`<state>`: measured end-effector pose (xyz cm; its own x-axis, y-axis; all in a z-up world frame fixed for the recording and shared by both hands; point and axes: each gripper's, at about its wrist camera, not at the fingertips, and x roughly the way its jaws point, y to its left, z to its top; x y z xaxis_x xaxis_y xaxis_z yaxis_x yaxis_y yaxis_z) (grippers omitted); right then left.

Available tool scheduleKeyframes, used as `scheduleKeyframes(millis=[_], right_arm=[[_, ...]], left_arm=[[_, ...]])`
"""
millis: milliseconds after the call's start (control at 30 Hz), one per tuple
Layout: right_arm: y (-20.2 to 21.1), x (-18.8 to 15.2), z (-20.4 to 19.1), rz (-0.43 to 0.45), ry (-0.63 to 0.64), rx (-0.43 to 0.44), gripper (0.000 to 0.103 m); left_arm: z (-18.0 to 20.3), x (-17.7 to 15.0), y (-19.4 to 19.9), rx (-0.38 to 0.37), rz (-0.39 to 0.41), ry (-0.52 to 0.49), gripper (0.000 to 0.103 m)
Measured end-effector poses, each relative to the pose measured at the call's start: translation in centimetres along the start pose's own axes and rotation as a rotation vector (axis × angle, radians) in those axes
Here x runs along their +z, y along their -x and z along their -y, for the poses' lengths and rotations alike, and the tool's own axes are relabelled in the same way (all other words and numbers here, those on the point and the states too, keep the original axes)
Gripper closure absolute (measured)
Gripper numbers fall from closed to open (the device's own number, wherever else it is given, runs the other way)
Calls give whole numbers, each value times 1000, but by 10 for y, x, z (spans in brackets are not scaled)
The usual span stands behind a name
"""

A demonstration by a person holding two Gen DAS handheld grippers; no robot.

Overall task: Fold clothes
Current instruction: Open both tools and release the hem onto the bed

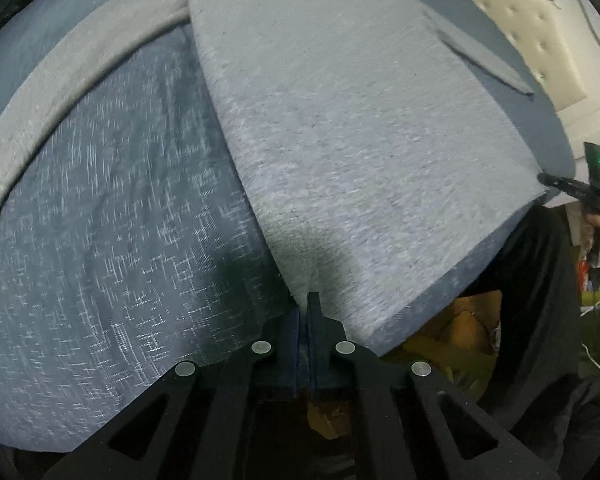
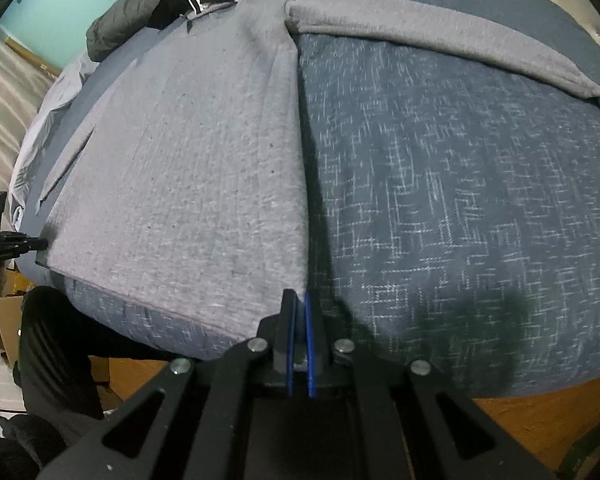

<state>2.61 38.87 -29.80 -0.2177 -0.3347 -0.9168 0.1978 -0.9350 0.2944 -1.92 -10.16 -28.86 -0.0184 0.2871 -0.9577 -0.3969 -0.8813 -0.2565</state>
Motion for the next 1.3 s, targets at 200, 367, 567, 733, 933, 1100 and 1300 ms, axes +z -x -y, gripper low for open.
scheduleKeyframes(millis=[200, 367, 567, 733, 933, 1100, 1300], right_arm=[[7, 1, 4, -2, 7, 31, 96], [29, 8, 15, 42, 33, 21, 94], [55, 46, 60, 185, -114, 58, 75], [58, 96, 75, 274, -199, 84, 66], [43, 171, 70, 313, -191, 55, 66], [11, 230, 65, 310, -174, 39, 66], [-29, 294, 61, 296, -144, 27, 53]], left_arm=[[-4, 2, -11, 11, -39, 24, 97], [-10, 12, 18, -4, 41, 43, 97], [-16, 45, 33, 3, 173, 57, 96], [-27, 89, 28, -13, 253, 79, 93], [-25, 137, 24, -35, 349, 108, 93], [-31, 165, 25, -24, 431, 129, 93], [-41, 189, 15, -12, 505, 152, 93]])
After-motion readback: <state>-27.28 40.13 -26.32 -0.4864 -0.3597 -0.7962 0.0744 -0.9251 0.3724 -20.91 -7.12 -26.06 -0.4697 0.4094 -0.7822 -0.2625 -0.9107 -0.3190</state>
